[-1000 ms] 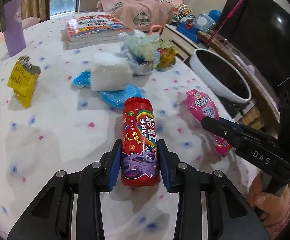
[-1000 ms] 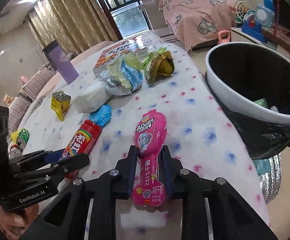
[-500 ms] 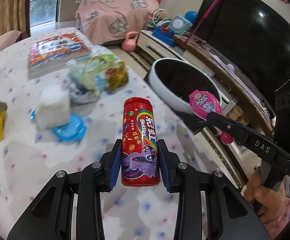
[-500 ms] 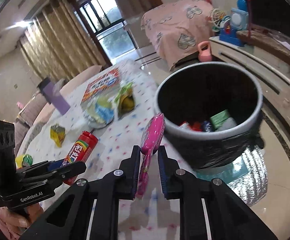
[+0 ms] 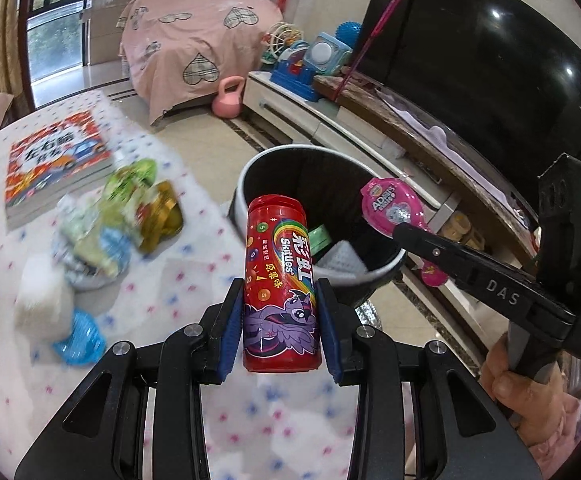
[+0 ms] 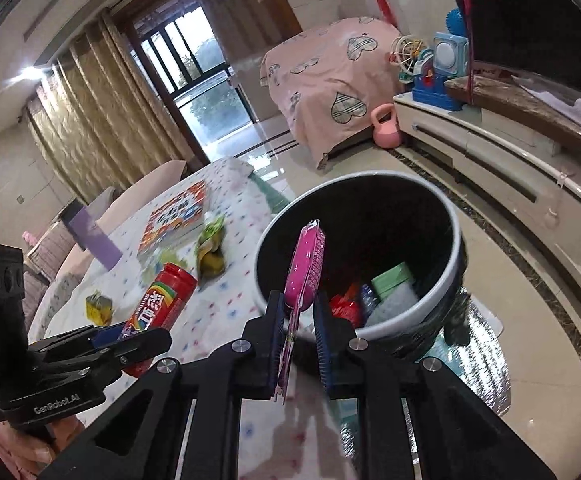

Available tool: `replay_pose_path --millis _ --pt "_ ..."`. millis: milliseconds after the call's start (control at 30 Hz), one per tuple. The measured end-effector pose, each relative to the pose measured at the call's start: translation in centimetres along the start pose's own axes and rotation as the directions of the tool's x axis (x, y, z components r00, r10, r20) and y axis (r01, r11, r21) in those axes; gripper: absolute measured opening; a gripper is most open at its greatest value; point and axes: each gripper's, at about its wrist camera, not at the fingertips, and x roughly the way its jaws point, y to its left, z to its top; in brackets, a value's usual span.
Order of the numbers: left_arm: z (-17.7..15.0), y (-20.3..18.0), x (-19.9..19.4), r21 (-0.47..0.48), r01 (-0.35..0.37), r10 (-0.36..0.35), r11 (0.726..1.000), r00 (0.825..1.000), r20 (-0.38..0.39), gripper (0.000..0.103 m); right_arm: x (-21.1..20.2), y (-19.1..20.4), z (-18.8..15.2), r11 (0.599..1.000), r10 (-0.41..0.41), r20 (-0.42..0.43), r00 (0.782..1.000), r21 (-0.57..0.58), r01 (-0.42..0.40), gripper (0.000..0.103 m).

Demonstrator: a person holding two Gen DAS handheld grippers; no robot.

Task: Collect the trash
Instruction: 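Carry the hairbrush and Skittles tube over the bin and release both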

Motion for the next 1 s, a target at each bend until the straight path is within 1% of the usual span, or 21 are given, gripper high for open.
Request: replay_pose_path --millis 233,400,767,933,967,1000 --pt "2.5 -1.4 2.3 0.021 0.011 -0.011 1.0 1.0 -0.015 0.033 1.2 -2.0 2.2 0.999 -0.034 -0.011 0.999 -0.001 0.034 0.015" --pt "3.5 -1.8 4.1 0.029 0.009 -0.007 1.0 0.999 -0.043 0.033 2.3 -2.8 3.3 0.998 -0.056 -0.026 0.998 -0.014 0.055 0.015" --pt "4.1 -2.3 6.6 0.037 -0.009 0.012 0.999 0.997 -0.077 0.033 4.3 -4.1 3.6 0.997 -0.071 -0.066 0.995 -0.01 0.071 0.015" --pt "4.5 -2.3 7.2 0.026 0.006 -0.003 1.0 0.995 -0.102 0.034 4.7 -4.4 3.9 0.997 -0.077 -0.074 0.994 -0.012 0.077 0.015" --pt "4.5 -2.3 7.2 0.023 0.006 -0.004 1.0 0.995 -0.104 0.036 4.8 -4.5 4.0 0.997 -0.08 -0.075 0.994 -0.012 0.079 0.018" --pt "4.5 -2.2 7.2 0.019 -0.002 0.004 1.0 0.994 -0.107 0.045 4.8 -4.6 4.1 0.997 -0.081 -0.075 0.994 -0.011 0.08 0.019"
